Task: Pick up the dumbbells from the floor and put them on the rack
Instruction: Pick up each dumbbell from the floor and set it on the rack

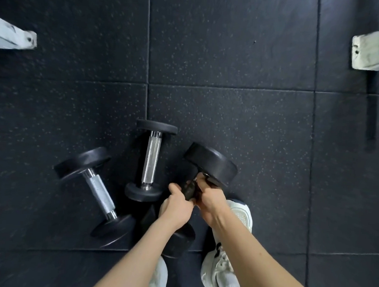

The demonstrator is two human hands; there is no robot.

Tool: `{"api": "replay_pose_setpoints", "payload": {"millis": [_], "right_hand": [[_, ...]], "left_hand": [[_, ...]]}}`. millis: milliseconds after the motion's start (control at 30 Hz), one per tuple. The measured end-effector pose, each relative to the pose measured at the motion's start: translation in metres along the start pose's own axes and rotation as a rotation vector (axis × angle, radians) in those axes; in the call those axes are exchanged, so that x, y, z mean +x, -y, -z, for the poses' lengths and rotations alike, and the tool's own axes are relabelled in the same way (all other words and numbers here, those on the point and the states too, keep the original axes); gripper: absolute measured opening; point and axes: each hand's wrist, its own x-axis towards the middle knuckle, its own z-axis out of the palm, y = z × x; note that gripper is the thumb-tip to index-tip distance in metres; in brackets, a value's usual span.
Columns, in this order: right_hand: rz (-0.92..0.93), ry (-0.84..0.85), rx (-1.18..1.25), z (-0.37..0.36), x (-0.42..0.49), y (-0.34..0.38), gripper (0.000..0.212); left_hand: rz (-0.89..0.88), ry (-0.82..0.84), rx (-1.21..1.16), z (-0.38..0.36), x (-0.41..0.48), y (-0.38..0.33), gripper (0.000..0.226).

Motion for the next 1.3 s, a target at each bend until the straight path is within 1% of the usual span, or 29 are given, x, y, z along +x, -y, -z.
{"api": "replay_pose_setpoints", "payload": {"millis": [133, 233, 333, 533, 633, 700, 800, 867, 933, 1067, 1167, 1233, 1300], "right_hand": [[0.01, -0.035, -0.013, 0.003, -0.058, 0.016, 0.012], [0.037, -0.048, -0.06, 0.002, -0.124, 0.036, 0.016], [0.075, -0.061, -0.117, -0.009, -0.204, 0.062, 0.013], [0.158, -0.042, -0.236, -0.056, -0.388, 0.115, 0.014], [0.211, -0.02, -0.295, -0.089, -0.488, 0.137, 0.014], [0.255, 0.015, -0.324, -0.11, -0.548, 0.148, 0.015], [0.336, 0.093, -0.381, -0.142, -0.616, 0.16, 0.01], [0.365, 0.142, -0.431, -0.165, -0.648, 0.167, 0.009], [0.361, 0.178, -0.488, -0.189, -0.67, 0.173, 0.013], [0.31, 0.269, -0.593, -0.242, -0.703, 0.182, 0.017], [0.313, 0.348, -0.705, -0.284, -0.722, 0.181, 0.017], [0.331, 0.402, -0.794, -0.311, -0.73, 0.174, 0.018], [0.358, 0.435, -0.889, -0.337, -0.735, 0.163, 0.025]], "left_hand": [[-0.027, 0.016, 0.042, 0.012, -0.057, -0.007, 0.04], [-0.057, 0.035, -0.01, 0.032, -0.121, -0.016, 0.036], [-0.104, 0.021, -0.026, 0.059, -0.196, -0.026, 0.033], [-0.16, -0.023, -0.082, 0.13, -0.367, -0.042, 0.034], [-0.21, -0.052, -0.182, 0.173, -0.454, -0.041, 0.031], [-0.254, -0.096, -0.252, 0.201, -0.506, -0.037, 0.028], [-0.309, -0.167, -0.337, 0.24, -0.57, -0.029, 0.025], [-0.336, -0.209, -0.357, 0.268, -0.603, -0.025, 0.026], [-0.335, -0.25, -0.397, 0.293, -0.627, -0.021, 0.028], [-0.296, -0.343, -0.563, 0.337, -0.661, -0.018, 0.021], [-0.262, -0.411, -0.738, 0.364, -0.671, -0.01, 0.032], [-0.23, -0.461, -0.807, 0.379, -0.675, 0.0, 0.037], [-0.195, -0.495, -0.887, 0.393, -0.676, 0.014, 0.035]]}}
